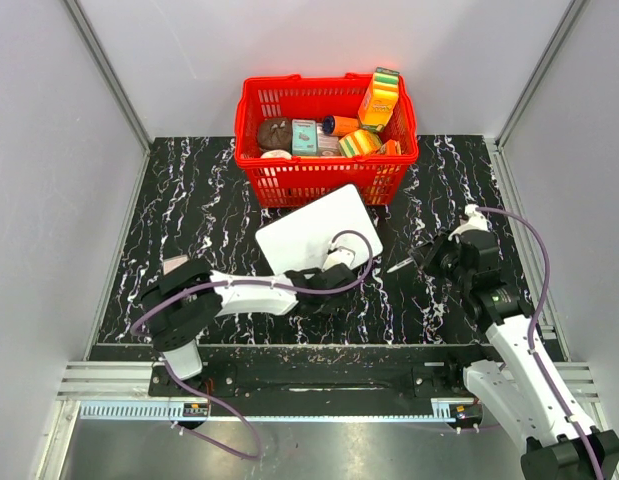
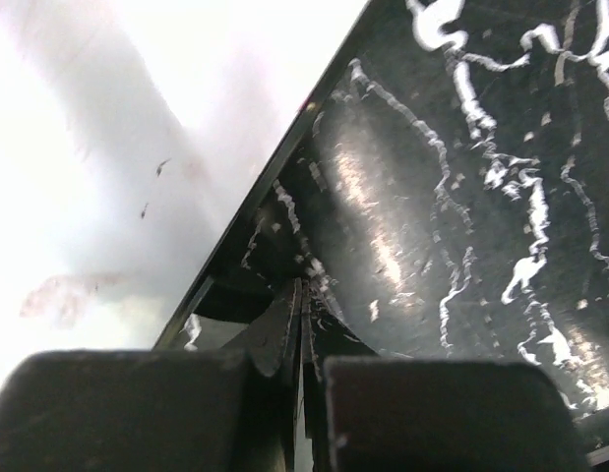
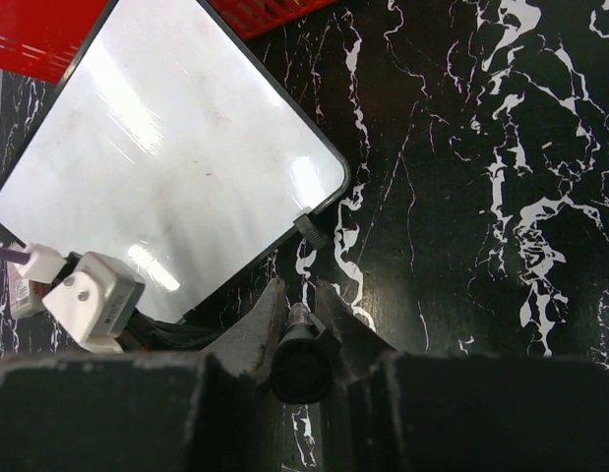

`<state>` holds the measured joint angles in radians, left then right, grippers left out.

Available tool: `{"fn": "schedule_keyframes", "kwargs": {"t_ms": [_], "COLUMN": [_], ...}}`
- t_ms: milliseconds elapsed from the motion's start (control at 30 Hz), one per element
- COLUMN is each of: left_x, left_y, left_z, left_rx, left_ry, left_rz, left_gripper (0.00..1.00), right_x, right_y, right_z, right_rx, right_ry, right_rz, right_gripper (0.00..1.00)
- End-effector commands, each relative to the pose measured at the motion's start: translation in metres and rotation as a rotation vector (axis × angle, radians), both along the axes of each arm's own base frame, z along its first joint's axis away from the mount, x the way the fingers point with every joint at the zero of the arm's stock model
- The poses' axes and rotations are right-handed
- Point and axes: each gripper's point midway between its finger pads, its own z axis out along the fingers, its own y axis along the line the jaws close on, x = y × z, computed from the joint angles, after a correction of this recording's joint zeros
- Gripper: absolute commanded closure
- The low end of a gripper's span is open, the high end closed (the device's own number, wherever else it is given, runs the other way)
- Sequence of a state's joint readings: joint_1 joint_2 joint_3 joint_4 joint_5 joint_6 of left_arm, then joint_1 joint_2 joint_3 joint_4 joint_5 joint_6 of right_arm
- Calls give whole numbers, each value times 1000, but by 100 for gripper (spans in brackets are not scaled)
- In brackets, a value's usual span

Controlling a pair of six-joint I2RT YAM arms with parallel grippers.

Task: Write a sentence on the whiteboard
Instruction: Move the whiteboard to the center of the board.

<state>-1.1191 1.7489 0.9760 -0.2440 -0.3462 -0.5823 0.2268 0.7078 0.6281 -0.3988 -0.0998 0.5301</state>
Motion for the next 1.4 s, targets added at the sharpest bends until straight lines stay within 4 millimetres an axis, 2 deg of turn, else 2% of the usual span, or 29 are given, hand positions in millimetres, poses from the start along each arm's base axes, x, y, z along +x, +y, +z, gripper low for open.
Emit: {"fn": "schedule_keyframes", "kwargs": {"t_ms": [0, 233, 400, 433, 500, 533, 600, 633, 667, 700, 733, 800, 833, 900, 933, 967, 1033, 1067, 1133, 1167, 1233, 1267, 1300, 1333, 1367], "left_x": [-2, 6, 0, -1, -11, -12, -18, -19, -19, -18, -17, -8, -6, 8, 12, 25, 33, 44, 48, 59, 63, 73, 80, 76, 85], "left_y": [41, 61, 46, 40, 27, 22, 18, 20, 22, 25, 31, 45, 52, 73, 82, 99, 117, 134, 145, 160, 166, 181, 182, 178, 188], "left_z": [0, 7, 21, 31, 44, 61, 79, 96, 105, 122, 127, 147, 149, 162, 163, 163, 168, 170, 175, 177, 176, 173, 170, 166, 168], "left_rx": [78, 22, -77, -128, -225, -297, -371, -410, -429, -469, -464, -495, -489, -505, -501, -494, -505, -507, -554, -567, -624, -638, -669, -719, -751], "left_ry": [-25, -19, -20, -41, -29, -61, -74, -107, -125, -157, -166, -199, -197, -238, -239, -252, -265, -278, -290, -305, -297, -302, -308, -259, -277], "left_rz": [90, 153, 55, 26, -48, -71, -115, -122, -127, -127, -124, -94, -90, -36, -18, 41, 89, 152, 167, 219, 230, 279, 279, 256, 273], "left_gripper": [100, 100, 99, 96, 81, 62, 48, 36, 31, 25, 18, 14, 12, 4, 3, 1, 1, 1, 1, 1, 1, 1, 1, 2, 2], "right_x": [-2, -5, -6, -7, -7, -7, -8, -8, -9, -9, -9, -10, -10, -10, -10, -9, -10, -9, -9, -9, -9, -9, -9, -9, -9], "right_y": [2, 2, 3, 3, 4, 5, 6, 6, 7, 7, 7, 9, 9, 10, 11, 12, 15, 16, 17, 18, 21, 21, 22, 23, 23], "right_z": [4, 7, 8, 8, 11, 10, 11, 12, 12, 13, 14, 15, 15, 15, 14, 15, 14, 14, 15, 14, 14, 15, 15, 16, 16], "right_rx": [8, 11, 14, 17, 20, 23, 22, 23, 22, 23, 25, 29, 29, 37, 40, 46, 55, 59, 64, 65, 72, 76, 79, 80, 81], "right_ry": [-23, -32, -36, -35, -42, -38, -42, -44, -48, -49, -55, -59, -57, -60, -59, -57, -58, -56, -58, -55, -55, -53, -53, -54, -54], "right_rz": [18, 23, 29, 34, 37, 40, 48, 53, 57, 60, 63, 70, 70, 78, 82, 84, 95, 98, 105, 111, 121, 124, 129, 131, 134], "right_gripper": [100, 100, 100, 100, 100, 100, 100, 100, 100, 100, 100, 100, 100, 100, 100, 100, 100, 100, 100, 100, 100, 100, 100, 100, 100]}}
